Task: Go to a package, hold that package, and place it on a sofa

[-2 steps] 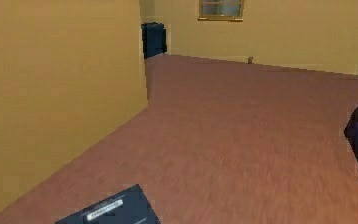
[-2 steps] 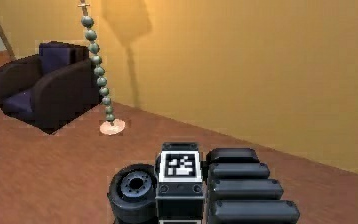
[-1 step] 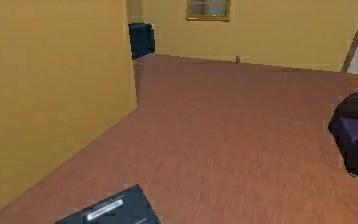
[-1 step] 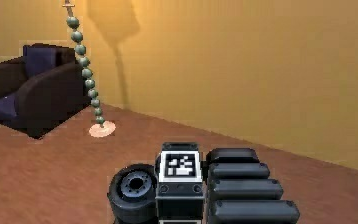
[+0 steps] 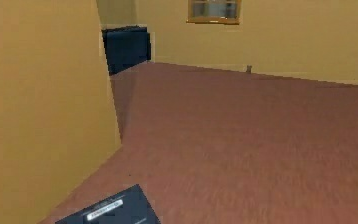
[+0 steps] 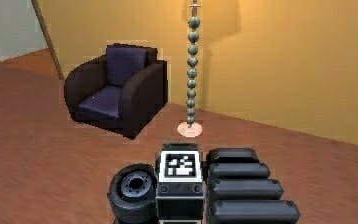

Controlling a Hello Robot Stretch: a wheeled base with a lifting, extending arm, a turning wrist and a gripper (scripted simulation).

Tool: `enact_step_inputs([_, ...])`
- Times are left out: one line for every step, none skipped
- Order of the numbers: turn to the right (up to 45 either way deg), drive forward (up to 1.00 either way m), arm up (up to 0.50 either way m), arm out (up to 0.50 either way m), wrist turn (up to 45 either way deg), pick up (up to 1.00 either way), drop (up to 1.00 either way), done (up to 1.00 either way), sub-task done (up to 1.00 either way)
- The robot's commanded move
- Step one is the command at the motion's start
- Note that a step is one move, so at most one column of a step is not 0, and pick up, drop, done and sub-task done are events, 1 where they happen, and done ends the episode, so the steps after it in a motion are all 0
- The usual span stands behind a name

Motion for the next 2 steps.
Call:
enact_step_inputs([0.0,1.00,0.00,0.00,0.0,0.00,0.00,0.00,0.00])
enact_step_inputs([0.0,0.90,0.00,0.00,0.0,0.00,0.00,0.00,0.00])
